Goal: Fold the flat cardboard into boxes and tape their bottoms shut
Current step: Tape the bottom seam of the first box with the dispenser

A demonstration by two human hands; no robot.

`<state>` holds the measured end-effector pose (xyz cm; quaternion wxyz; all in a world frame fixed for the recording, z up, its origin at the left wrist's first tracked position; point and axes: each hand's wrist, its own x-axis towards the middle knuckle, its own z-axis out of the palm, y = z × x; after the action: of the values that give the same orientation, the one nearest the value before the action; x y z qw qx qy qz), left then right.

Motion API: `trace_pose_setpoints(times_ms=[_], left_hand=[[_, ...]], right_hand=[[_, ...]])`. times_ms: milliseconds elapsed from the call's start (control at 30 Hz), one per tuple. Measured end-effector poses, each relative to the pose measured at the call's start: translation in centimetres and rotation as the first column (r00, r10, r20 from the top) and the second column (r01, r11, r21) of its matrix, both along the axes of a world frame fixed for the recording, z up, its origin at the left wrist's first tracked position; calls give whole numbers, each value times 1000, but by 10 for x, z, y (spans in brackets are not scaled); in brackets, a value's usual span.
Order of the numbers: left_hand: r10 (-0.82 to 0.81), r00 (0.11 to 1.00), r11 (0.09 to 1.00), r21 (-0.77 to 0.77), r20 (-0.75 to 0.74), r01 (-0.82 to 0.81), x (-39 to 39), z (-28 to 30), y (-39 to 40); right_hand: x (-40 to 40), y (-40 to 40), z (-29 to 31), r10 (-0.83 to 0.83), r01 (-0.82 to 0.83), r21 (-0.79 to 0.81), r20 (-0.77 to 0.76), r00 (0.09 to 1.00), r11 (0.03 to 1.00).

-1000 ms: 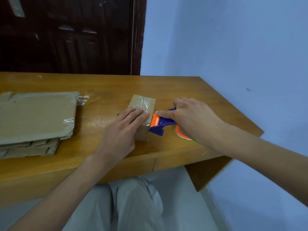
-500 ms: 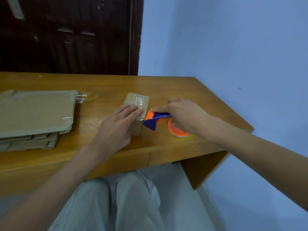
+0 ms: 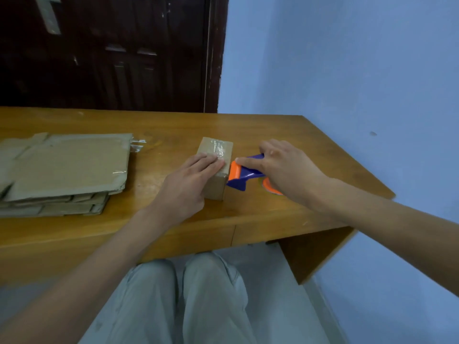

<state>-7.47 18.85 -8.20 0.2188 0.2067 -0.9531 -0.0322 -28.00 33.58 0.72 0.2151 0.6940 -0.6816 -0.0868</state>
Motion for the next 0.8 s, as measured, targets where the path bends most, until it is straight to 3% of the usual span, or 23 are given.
trace_pose_setpoints(times_ms=[200, 333, 633, 800], left_hand=[[23, 998, 999, 24, 55, -25, 5, 6, 2], [46, 996, 999, 13, 78, -47, 4, 7, 5], [30, 998, 979, 201, 64, -42, 6, 22, 1], [10, 997, 977, 212, 72, -25, 6, 24, -3]], right_hand=[[1, -6, 6, 82, -79, 40, -91, 992, 996], [1, 2, 0, 14, -18, 42, 86, 996, 999], [18, -13, 25, 44, -44, 106, -3, 999, 993], [15, 2, 10, 73, -65, 69, -109, 991, 995]])
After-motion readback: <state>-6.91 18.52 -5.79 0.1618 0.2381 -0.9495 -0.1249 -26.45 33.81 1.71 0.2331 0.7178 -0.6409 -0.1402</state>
